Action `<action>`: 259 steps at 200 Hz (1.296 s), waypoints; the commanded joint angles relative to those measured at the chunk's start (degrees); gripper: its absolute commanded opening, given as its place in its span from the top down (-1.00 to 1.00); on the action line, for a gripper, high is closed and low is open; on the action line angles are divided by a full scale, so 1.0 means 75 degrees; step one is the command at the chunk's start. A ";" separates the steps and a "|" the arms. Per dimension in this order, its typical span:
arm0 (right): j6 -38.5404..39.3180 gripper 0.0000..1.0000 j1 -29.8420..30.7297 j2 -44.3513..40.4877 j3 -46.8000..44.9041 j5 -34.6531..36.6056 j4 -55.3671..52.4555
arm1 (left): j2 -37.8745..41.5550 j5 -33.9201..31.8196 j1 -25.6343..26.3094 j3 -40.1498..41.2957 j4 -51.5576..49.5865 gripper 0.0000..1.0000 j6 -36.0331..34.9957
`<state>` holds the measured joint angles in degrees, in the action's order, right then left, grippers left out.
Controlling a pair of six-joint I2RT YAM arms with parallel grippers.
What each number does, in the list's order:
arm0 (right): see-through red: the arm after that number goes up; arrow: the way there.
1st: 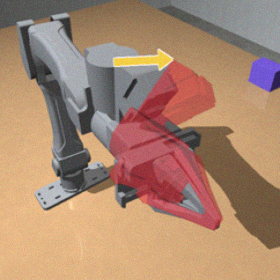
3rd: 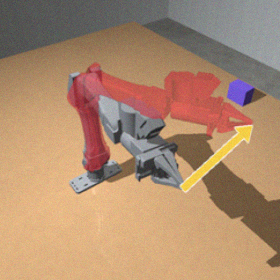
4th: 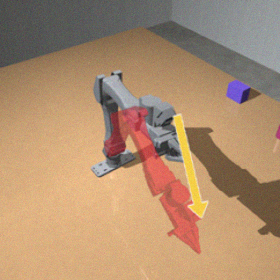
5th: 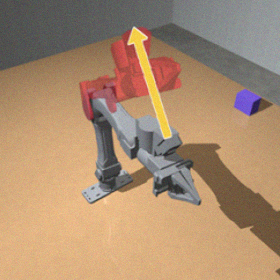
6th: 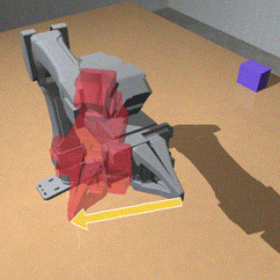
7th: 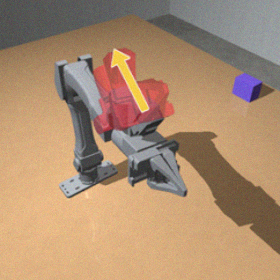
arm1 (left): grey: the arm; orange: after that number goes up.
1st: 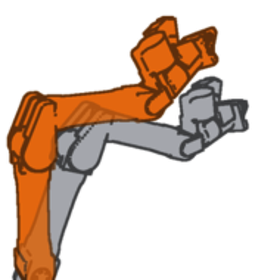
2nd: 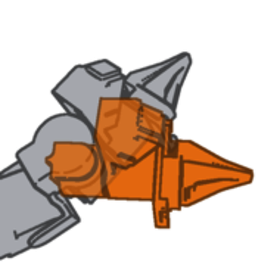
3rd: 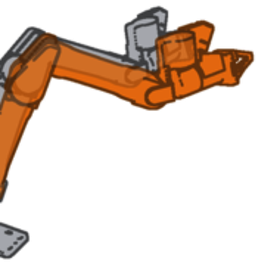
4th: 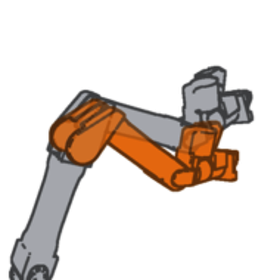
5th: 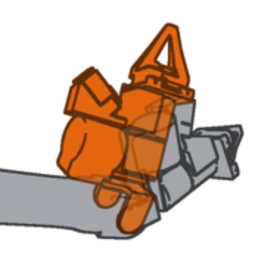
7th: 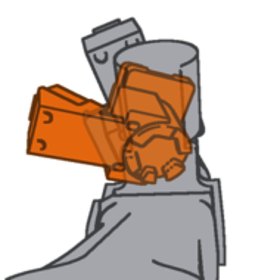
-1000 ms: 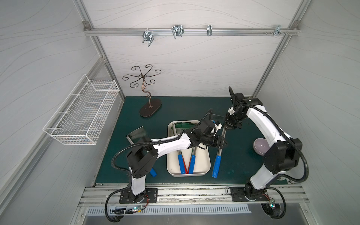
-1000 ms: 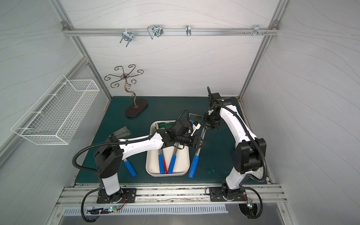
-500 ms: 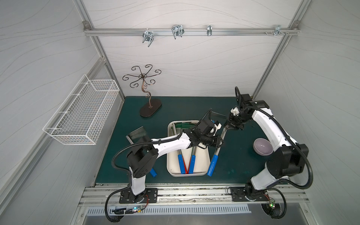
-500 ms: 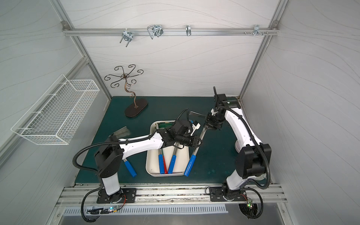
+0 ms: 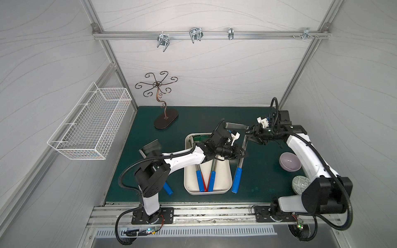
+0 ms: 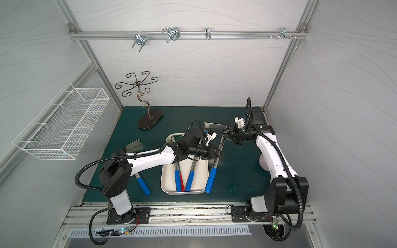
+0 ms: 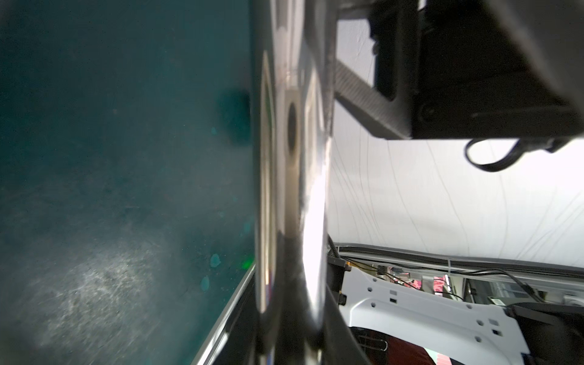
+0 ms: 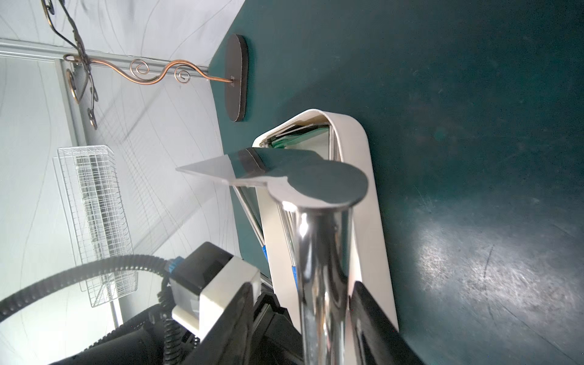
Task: Put the small hoe into the storage box
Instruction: Place the hoe in the storage box.
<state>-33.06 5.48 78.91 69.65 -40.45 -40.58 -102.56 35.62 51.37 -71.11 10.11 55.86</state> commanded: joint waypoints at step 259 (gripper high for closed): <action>0.0121 1.00 0.0548 0.0213 0.1314 0.0725 -0.0216 | 0.3341 -0.1420 -0.1536 0.0399 -0.3594 -0.75 -0.2659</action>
<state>-32.86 8.58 81.67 76.14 -35.99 -38.74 -82.32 31.99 43.59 -67.79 -3.22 46.22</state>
